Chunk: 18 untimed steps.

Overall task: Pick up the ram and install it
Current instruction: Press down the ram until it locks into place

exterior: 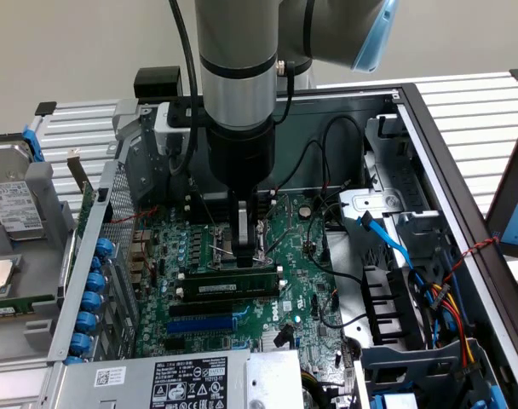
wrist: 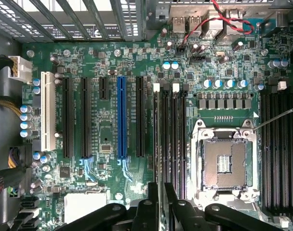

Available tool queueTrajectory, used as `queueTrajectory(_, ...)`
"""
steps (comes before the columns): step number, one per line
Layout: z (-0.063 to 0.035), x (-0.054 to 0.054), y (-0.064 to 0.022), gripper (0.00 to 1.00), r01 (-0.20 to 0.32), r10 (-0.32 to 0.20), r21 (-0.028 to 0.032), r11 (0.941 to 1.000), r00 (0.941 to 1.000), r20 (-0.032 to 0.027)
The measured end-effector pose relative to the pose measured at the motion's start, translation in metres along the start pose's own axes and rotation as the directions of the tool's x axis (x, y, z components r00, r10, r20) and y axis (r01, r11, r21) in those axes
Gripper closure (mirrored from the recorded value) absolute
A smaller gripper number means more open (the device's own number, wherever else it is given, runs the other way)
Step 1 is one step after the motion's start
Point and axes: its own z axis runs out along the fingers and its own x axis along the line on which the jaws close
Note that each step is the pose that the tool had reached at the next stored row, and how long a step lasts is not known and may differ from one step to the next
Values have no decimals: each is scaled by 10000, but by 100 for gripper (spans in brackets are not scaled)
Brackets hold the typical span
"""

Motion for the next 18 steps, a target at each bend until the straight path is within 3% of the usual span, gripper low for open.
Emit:
queueTrajectory(6,0,0,0,80,0,0,0,10000,10000,1)
queueTrajectory(8,0,0,0,78,0,0,0,10000,10000,0)
queueTrajectory(9,0,0,0,72,0,0,0,10000,10000,0)
queueTrajectory(14,0,0,0,72,0,0,0,10000,10000,0)
queueTrajectory(18,0,0,0,87,0,0,0,10000,10000,0)
